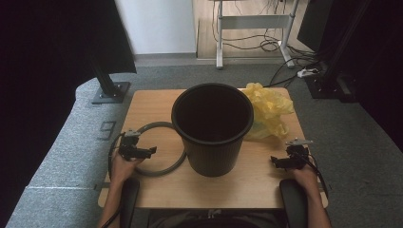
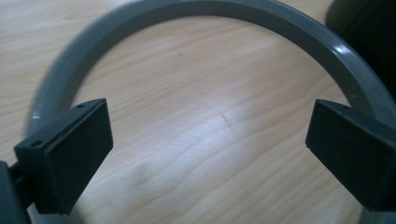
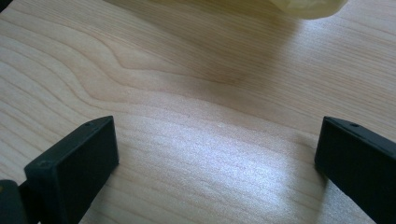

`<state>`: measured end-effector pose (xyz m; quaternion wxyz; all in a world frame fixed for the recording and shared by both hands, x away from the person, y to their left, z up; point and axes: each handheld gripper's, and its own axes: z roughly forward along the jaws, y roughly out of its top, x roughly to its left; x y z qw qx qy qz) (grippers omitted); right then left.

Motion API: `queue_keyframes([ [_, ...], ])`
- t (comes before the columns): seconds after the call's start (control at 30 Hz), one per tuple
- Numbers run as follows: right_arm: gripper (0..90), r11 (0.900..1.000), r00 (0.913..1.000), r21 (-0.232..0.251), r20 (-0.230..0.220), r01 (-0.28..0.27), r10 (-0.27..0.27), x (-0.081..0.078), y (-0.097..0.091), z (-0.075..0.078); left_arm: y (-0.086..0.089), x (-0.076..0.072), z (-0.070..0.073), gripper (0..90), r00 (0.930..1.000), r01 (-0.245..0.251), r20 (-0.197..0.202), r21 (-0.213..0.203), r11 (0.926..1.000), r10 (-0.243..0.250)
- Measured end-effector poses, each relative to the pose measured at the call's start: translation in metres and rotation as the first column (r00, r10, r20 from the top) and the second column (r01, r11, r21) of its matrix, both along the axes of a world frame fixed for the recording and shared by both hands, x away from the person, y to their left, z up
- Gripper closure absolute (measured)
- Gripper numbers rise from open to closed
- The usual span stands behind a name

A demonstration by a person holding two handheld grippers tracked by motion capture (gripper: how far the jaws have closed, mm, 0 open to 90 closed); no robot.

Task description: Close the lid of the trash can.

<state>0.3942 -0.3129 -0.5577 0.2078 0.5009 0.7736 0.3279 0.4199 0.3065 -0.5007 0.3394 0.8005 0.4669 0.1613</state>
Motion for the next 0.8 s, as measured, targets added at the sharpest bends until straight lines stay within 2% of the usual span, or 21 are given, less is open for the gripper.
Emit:
queue_keyframes([
  [0.17,0.0,1.0000,1.0000,0.001,0.000,-0.001,0.001,0.000,0.000,0.000,0.017,0.007,0.005,0.0,0.9991,-0.038,0.019,0.003,0.9993,0.038],
  [0.33,0.0,1.0000,1.0000,0.000,0.000,-0.002,0.002,0.000,0.000,0.000,0.037,0.016,0.005,0.0,0.9959,-0.087,0.024,-0.012,0.9961,0.088],
  [0.5,0.0,1.0000,1.0000,0.000,0.000,-0.002,0.002,0.000,0.000,0.000,0.046,0.026,-0.006,0.0,0.9940,-0.109,0.008,0.001,0.9941,0.109],
  [0.7,0.0,1.0000,1.0000,0.001,0.000,-0.002,0.002,0.000,0.000,0.000,0.048,0.036,-0.025,0.0,0.9930,-0.114,-0.025,0.053,0.9921,0.115],
  [0.8,0.0,1.0000,1.0000,0.000,0.000,-0.002,0.002,0.000,0.000,0.000,0.048,0.039,-0.033,0.0,0.9929,-0.109,-0.040,0.065,0.9919,0.112],
])
